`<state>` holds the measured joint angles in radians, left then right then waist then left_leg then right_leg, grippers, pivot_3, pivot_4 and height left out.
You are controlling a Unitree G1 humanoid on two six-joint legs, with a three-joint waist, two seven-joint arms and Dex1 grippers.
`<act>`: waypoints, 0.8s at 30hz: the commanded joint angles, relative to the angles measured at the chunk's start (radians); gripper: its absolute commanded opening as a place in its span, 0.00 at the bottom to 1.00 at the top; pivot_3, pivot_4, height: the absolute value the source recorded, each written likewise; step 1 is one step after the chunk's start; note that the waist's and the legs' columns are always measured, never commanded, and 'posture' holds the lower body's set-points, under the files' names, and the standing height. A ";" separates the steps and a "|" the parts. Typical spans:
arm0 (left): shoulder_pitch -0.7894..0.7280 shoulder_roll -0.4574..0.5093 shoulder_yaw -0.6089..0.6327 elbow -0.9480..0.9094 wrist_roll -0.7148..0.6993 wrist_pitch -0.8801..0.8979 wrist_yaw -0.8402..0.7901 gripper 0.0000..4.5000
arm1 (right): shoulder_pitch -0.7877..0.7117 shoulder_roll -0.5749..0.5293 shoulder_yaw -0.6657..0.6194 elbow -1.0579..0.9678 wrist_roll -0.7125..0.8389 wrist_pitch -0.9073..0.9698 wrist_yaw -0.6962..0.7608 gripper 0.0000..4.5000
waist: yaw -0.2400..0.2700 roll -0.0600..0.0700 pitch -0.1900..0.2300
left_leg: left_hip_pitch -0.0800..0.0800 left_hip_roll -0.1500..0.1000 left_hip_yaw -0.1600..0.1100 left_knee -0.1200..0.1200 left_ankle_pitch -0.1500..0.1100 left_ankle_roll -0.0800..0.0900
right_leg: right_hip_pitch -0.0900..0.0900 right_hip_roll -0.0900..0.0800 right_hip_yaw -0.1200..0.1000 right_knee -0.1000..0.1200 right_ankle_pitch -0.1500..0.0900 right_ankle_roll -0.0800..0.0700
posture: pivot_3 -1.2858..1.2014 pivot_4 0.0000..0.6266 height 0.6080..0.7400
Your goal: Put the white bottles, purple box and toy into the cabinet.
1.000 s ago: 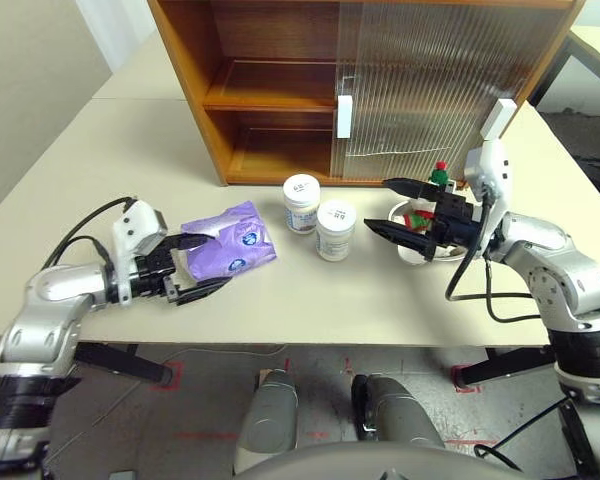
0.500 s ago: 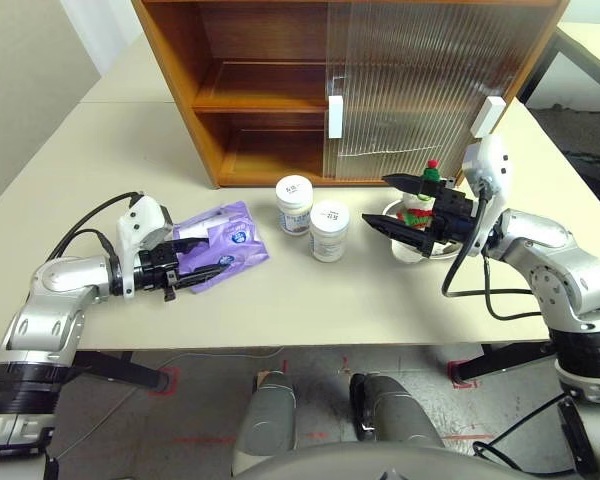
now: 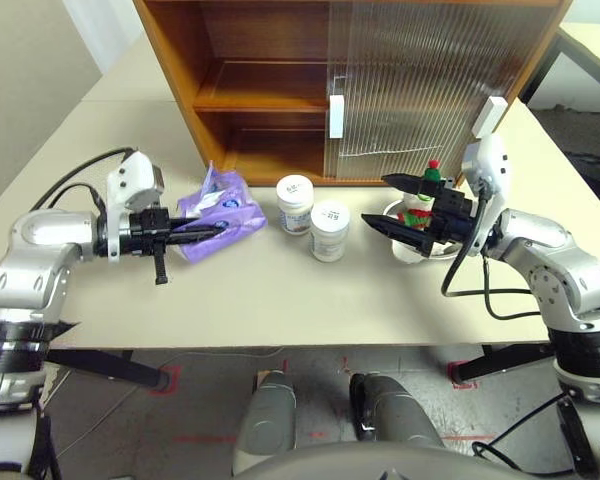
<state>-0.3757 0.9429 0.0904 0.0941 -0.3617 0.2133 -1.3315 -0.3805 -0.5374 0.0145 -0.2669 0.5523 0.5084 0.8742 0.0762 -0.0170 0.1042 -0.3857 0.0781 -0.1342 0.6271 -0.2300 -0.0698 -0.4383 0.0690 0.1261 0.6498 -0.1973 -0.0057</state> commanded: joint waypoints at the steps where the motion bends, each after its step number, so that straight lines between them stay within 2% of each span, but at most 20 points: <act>1: -0.102 0.026 -0.030 0.006 -0.027 0.042 -0.076 0.01 | -0.010 0.003 0.000 0.000 -0.002 -0.007 0.000 1.00 | 0.000 0.000 0.000 | 0.000 0.000 0.000 0.000 0.000 0.000 | 0.000 0.000 0.000 0.000 0.000 0.000 | 0.57 0.19 1.00; 7: -0.372 0.032 -0.092 0.091 -0.024 0.085 -0.198 0.01 | -0.006 0.012 0.001 0.011 -0.012 -0.024 0.000 1.00 | 0.002 -0.001 0.000 | -0.002 0.000 0.000 0.003 0.001 0.002 | 0.000 0.000 -0.001 0.000 0.001 0.001 | 0.57 0.17 1.00; 14: -0.631 0.022 -0.198 0.300 0.010 0.037 -0.283 0.01 | 0.011 0.024 0.005 0.018 -0.019 -0.051 -0.004 1.00 | 0.001 -0.001 -0.001 | -0.005 0.000 -0.001 0.010 0.001 0.006 | 0.000 0.001 -0.001 -0.001 0.003 0.005 | 0.56 0.16 1.00; 24: -0.914 -0.098 -0.390 0.813 0.109 -0.279 -0.283 0.01 | 0.039 0.036 0.002 0.012 -0.028 -0.079 -0.022 1.00 | -0.003 -0.001 -0.001 | -0.008 0.001 -0.011 0.015 0.001 0.011 | 0.003 0.001 -0.001 -0.001 0.004 0.007 | 0.54 0.14 1.00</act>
<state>-1.2521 0.8545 -0.2788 0.8487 -0.2796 -0.0061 -1.6031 -0.3490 -0.5038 0.0162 -0.2508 0.5353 0.4390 0.8560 0.0730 -0.0177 0.1034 -0.3955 0.0786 -0.1461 0.6427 -0.2287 -0.0590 -0.4356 0.0699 0.1243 0.6482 -0.1928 0.0009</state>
